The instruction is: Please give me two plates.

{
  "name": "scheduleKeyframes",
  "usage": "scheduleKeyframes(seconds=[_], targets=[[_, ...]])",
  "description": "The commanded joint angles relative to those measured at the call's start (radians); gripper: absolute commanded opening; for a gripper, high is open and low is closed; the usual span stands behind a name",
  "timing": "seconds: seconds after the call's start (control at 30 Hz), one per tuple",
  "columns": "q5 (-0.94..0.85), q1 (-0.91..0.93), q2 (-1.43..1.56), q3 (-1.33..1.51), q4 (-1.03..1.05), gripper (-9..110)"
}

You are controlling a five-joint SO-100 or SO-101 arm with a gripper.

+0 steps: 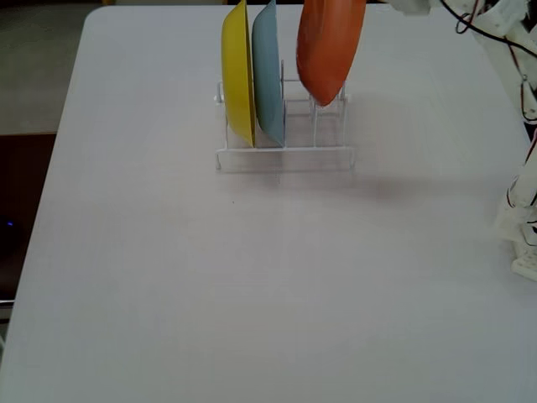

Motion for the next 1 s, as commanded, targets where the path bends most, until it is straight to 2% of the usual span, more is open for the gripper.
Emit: scheduleKeyframes(seconds=[0.0, 0.23, 0.6, 0.8, 0.97], targets=[[0.064, -0.035, 0.213, 0.015, -0.009, -1], [0.172, -0.112, 0.394, 0.126, -0.038, -1], [0.354, -0.399, 0.545, 0.163, -0.078, -1], [0.488, -0.583, 0.561, 0.218, -0.216, -1], [0.448, -0.744, 0.540, 0.259, -0.382, -1]])
